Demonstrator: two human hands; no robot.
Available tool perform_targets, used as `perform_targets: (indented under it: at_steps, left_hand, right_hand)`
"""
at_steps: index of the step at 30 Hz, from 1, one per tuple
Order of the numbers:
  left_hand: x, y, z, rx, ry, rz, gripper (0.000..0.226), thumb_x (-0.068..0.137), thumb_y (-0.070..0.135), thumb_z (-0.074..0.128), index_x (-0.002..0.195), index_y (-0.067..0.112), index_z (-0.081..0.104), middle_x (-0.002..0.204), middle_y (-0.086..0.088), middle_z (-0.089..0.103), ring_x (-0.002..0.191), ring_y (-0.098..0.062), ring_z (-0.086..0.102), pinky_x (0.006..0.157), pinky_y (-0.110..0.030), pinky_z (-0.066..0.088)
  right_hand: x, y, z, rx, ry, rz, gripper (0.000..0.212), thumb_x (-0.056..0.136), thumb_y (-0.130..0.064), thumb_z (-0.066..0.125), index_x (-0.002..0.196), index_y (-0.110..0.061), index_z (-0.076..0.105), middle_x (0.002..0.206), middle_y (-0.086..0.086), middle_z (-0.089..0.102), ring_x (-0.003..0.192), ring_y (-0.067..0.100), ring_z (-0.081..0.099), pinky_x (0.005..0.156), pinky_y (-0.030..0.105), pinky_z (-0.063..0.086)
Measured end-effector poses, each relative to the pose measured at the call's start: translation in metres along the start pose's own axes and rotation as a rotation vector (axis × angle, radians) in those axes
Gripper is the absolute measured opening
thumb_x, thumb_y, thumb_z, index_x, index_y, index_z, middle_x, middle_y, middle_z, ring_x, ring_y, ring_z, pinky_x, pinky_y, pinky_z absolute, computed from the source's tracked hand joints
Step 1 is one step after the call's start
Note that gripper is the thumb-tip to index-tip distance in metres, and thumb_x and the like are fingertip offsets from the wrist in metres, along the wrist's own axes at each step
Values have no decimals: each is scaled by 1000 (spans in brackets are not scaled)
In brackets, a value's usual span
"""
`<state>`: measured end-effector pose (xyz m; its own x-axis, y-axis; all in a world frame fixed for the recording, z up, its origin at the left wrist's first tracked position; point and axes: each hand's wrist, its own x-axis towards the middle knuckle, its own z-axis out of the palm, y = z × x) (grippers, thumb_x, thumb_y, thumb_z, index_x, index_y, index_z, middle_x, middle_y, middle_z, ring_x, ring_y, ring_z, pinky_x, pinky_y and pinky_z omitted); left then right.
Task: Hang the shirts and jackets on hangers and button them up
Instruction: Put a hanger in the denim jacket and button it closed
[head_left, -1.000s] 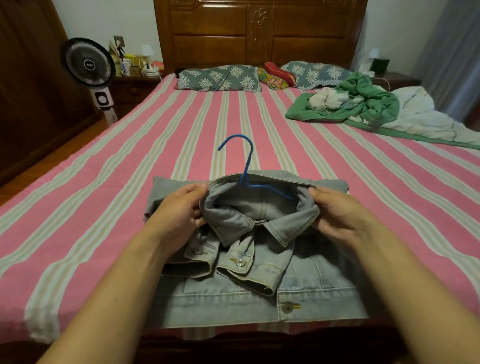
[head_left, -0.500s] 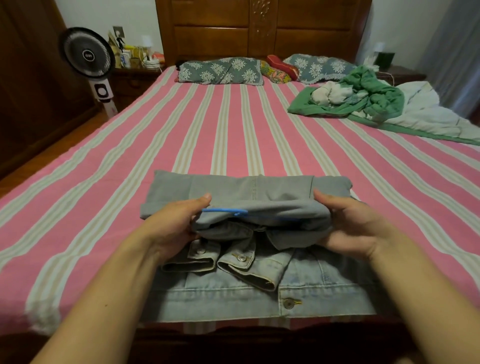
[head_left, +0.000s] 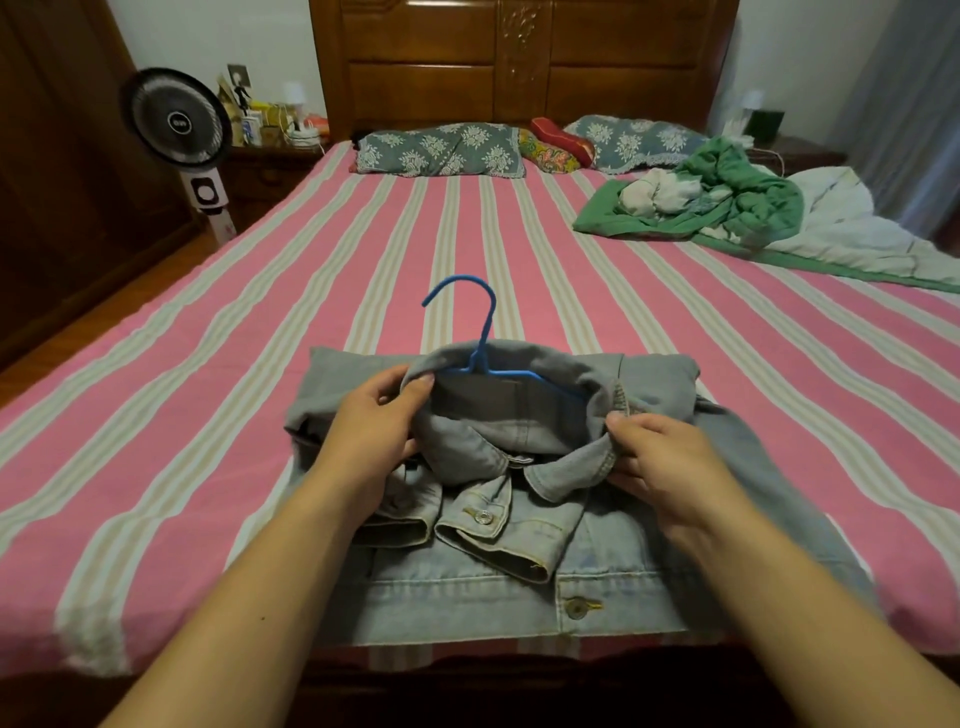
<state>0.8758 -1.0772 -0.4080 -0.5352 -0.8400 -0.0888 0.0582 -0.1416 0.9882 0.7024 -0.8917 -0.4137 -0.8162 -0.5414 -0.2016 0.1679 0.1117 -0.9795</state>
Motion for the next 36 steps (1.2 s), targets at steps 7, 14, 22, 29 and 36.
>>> perform_targets:
  at_steps: [7,14,22,29,36]
  left_hand:
    - [14,6,2,-23,104,-19,16,99,34,63,97,25,76,99,1,77,100,-24,73,75,-37,60]
    - [19,5,11,-49,79,-64,17,99,31,63,94,18,73,83,0,73,77,-18,69,58,-27,52]
    - [24,9,14,-109,87,-87,15,100,30,62,99,20,73,98,-1,76,100,-23,71,83,-42,57]
    - [22,9,15,-174,-3,-99,22,101,25,60,111,9,72,106,-9,75,101,-25,71,94,-43,52]
    - [20,11,17,-237,13,-58,18,102,20,57,97,10,72,83,-3,75,82,-17,72,79,-33,54]
  right_hand:
    - [7,-22,-2,627,-227,141,9,94,-6,56,99,-7,63,83,10,70,80,23,69,87,42,57]
    - [-3,-12,-8,343,-156,372,21,100,-25,58,114,-9,61,116,14,67,104,29,65,98,52,49]
    - [-7,-9,4,702,-235,263,23,98,1,46,106,-6,67,103,16,75,103,27,72,86,44,60]
    - [-13,-17,13,670,-155,301,6,91,-4,60,92,-8,65,82,10,67,87,25,65,89,46,55]
    - [-15,-14,16,596,-168,248,23,83,14,49,89,-1,66,92,14,68,86,23,63,92,34,53]
